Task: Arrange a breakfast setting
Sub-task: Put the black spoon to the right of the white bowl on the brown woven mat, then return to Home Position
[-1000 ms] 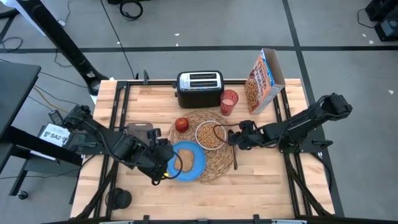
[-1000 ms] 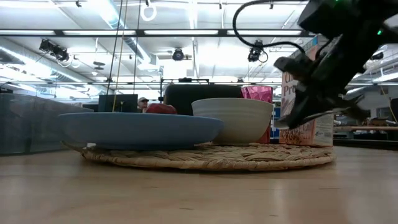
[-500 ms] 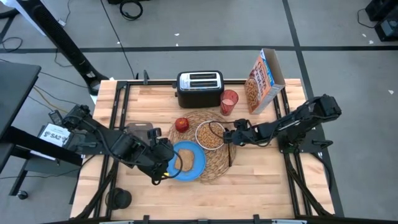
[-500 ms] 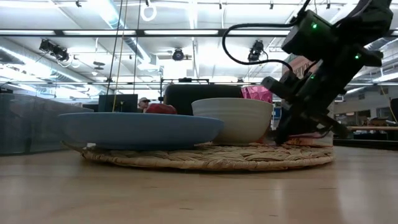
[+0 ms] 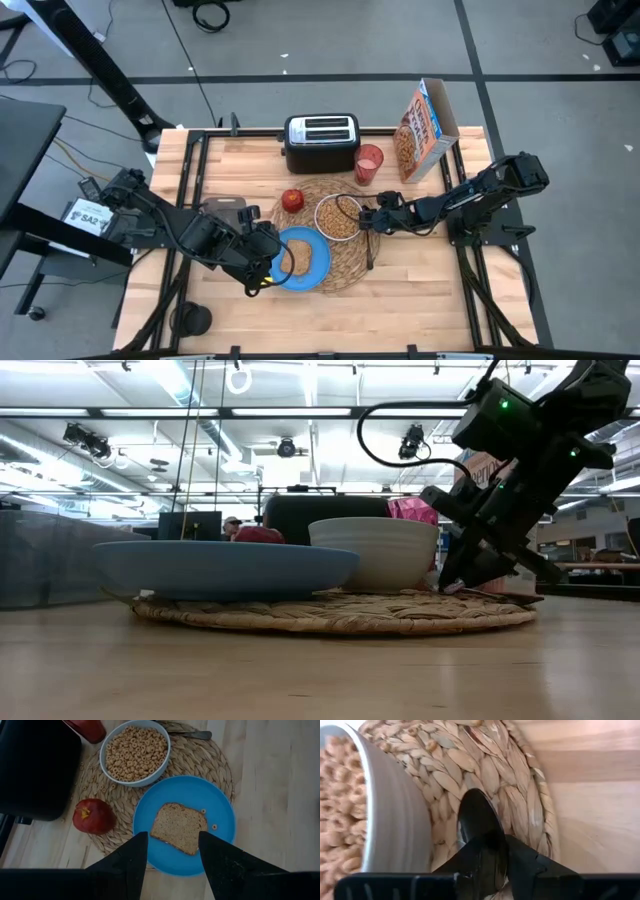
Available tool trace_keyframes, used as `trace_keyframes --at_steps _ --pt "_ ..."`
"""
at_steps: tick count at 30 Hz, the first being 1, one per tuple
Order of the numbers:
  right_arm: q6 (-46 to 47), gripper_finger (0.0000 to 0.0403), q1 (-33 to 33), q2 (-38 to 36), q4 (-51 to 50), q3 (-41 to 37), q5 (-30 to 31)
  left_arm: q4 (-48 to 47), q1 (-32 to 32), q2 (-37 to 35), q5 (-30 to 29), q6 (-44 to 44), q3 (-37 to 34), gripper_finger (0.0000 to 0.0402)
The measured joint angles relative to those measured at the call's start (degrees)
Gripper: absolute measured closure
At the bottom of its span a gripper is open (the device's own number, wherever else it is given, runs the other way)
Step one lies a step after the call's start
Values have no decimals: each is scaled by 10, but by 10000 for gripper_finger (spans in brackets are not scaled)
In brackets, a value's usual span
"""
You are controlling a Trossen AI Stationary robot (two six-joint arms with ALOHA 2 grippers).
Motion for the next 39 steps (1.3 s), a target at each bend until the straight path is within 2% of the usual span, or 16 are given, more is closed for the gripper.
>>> trace_keyframes --at_steps 11,15,19,21,24,26,32,35,39 --pt "-2 309 0 -33 -40 0 -1 8 0 0 -7 -31 0 219" --pt "-7 308 0 -63 -71 0 -1 54 0 0 -34 -43 0 219" --pt "-51 308 0 -121 -115 0 -12 108 0 0 -56 -30 0 220" --pt "-96 309 0 -156 -124 0 -37 140 0 0 -77 -28 -6 225" --pt "-190 309 0 -218 -126 3 -91 208 8 -9 -79 -5 -33 243" --pt "-255 310 0 -257 -125 10 -125 289 18 -26 -60 22 -73 264" --pt "-541 326 -2 -356 -115 43 -261 552 99 -61 74 118 -206 354" --pt "-609 351 -2 -405 -109 50 -287 615 143 -89 128 141 -248 392" --pt "-673 395 -2 -474 -101 50 -285 638 181 -142 163 169 -305 391"
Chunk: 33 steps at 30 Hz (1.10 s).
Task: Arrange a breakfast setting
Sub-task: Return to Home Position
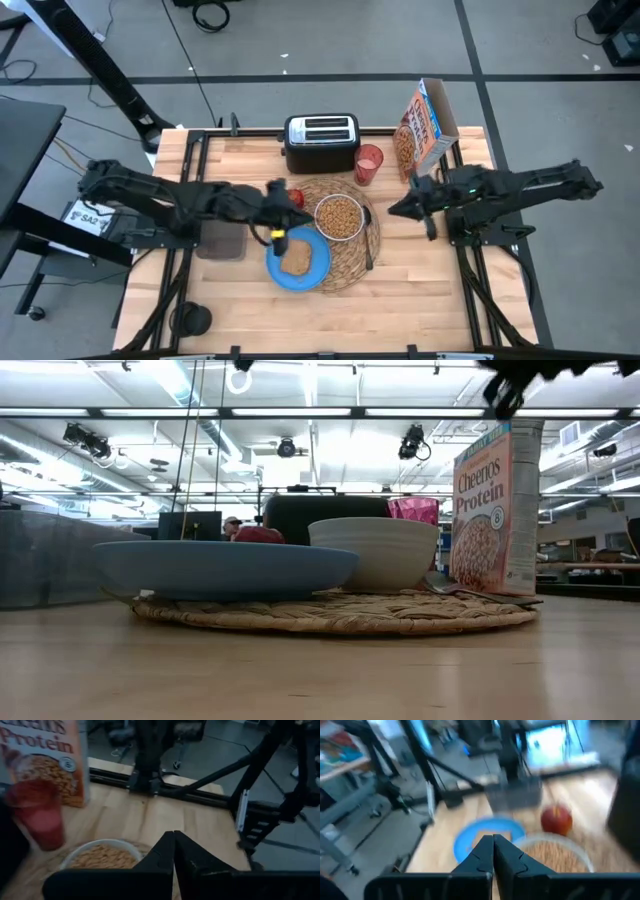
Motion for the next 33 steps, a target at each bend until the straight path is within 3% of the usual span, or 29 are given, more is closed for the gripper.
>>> trace_keyframes --at_steps 4,9,14,17,19,21,24,26,30,33 --pt "-44 389 5 -76 8 0 -31 9 24 -74 4 22 -69 396" --pt "-65 393 5 -154 -26 0 17 -28 42 -156 -17 42 -141 391" --pt "-84 381 5 -194 -13 0 27 -26 44 -184 -20 47 -167 366" --pt "-138 373 4 -204 -18 -3 63 -18 47 -184 -74 124 -182 363" --pt "-162 371 2 -215 -13 -20 67 47 50 -183 -115 170 -210 362" --pt "-155 370 -4 -229 -6 -45 85 162 57 -186 -118 222 -255 362" --pt "-131 370 -22 -251 5 -86 106 366 77 -195 -59 268 -341 362" --pt "-147 371 -29 -271 1 -105 83 465 92 -202 -26 275 -399 361" --pt "-165 371 -31 -324 -6 -128 46 562 110 -244 -20 237 -491 361" --pt "-155 370 -31 -377 -24 -148 46 559 112 -294 -26 232 -528 361"
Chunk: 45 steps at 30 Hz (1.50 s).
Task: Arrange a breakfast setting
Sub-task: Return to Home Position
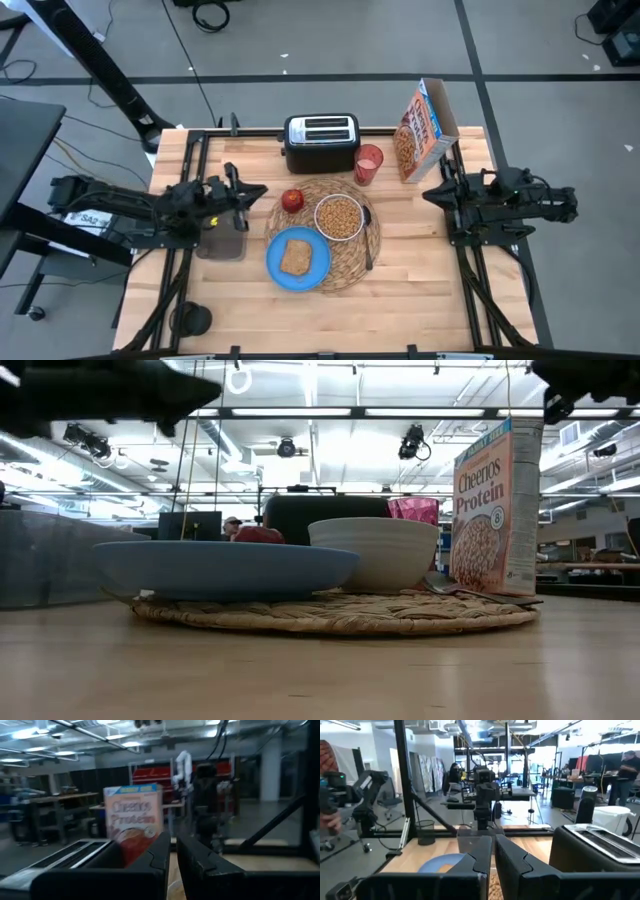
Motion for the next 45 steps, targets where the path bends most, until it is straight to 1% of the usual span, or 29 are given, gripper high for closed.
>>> trace_keyframes --at_steps 1,3,5,7,9,12,13,16,18,19,21,24,25,27,31,37,45 --pt "0 370 0 -15 -7 -4 0 -16 0 -19 -10 8 -8 361" --pt "-2 369 0 -12 -30 -5 -3 -60 0 -54 -30 17 -18 361" --pt "-16 370 0 -6 -30 -8 -26 -122 1 -87 -48 4 -21 361" --pt "-22 372 0 -13 -25 -17 -56 -180 1 -127 -51 -27 -23 361" --pt "-13 375 0 -13 -15 -26 -63 -229 -2 -168 -33 -40 -21 361" --pt "-11 377 0 -13 17 -55 -63 -310 -9 -234 5 -27 -22 361" --pt "-12 378 0 -13 37 -71 -63 -339 -9 -254 9 -23 -22 361" --pt "-5 378 0 -13 134 -130 -66 -402 -8 -307 19 -23 -22 361" --pt "1 377 0 -13 209 -177 -79 -433 -8 -341 44 -19 -22 361" --pt "-1 377 0 -13 224 -199 -81 -449 -8 -358 59 -18 -22 361" --pt "-5 376 0 -8 187 -193 -79 -467 -8 -394 78 -21 -31 361" --pt "-6 376 0 -4 167 -196 -66 -458 -7 -450 80 -57 -73 361" --pt "-3 376 0 -3 160 -196 -62 -449 -7 -459 80 -71 -87 361" --pt "1 375 0 -3 145 -196 -60 -430 -7 -456 80 -89 -109 361" --pt "2 375 0 0 144 -196 -61 -453 -4 -447 77 -100 -110 361" --pt "3 375 0 2 152 -196 -61 -460 -4 -448 78 -54 -110 361" --pt "3 376 0 2 154 -196 -61 -457 -4 -440 80 -56 -111 361"
